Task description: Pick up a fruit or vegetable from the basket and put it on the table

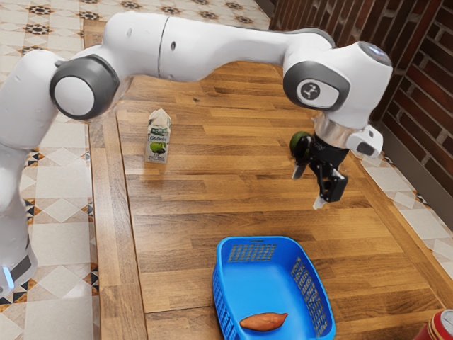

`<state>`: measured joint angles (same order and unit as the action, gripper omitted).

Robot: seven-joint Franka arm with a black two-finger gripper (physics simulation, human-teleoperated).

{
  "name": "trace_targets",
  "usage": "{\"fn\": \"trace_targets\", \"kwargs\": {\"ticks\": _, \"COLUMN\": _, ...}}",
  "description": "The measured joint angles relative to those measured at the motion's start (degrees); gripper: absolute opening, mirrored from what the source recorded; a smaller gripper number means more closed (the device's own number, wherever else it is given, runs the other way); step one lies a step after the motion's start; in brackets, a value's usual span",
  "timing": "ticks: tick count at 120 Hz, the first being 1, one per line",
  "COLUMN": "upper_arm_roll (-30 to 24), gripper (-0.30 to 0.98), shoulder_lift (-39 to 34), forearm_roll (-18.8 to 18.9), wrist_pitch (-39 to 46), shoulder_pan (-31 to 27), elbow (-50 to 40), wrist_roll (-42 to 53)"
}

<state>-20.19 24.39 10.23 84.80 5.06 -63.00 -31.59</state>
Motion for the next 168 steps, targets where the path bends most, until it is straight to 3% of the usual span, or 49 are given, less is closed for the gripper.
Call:
{"fn": "trace_targets", "kwargs": {"ticks": 17, "upper_arm_roll": -0.2, "gripper": 0.69, "shoulder_lift": -3.3, "forearm_roll": 0.6, "wrist_pitch": 6.0, "shoulder_pan": 7.9, "elbow": -9.1, "wrist_roll": -8.5}}
{"fn": "trace_targets", "kwargs": {"ticks": 43, "upper_arm_roll": -1.9, "gripper": 0.68, "shoulder_lift": -2.1, "forearm_roll": 0.0, "wrist_pitch": 13.9, "shoulder_pan": 11.0, "elbow": -14.0, "wrist_roll": -17.4}}
{"fn": "trace_targets", "kwargs": {"ticks": 110, "upper_arm_roll": -9.1, "gripper": 0.67, "shoulder_lift": -7.5, "forearm_roll": -0.4, "wrist_pitch": 24.4, "shoulder_pan": 9.0, "elbow": -29.8, "wrist_roll": -27.9}}
{"fn": "trace_targets", "kwargs": {"ticks": 168, "upper_arm_roll": -9.5, "gripper": 0.65, "shoulder_lift": -7.4, "forearm_roll": 0.0, "wrist_pitch": 25.6, "shoulder_pan": 7.7, "elbow": -32.3, "wrist_roll": -29.0}}
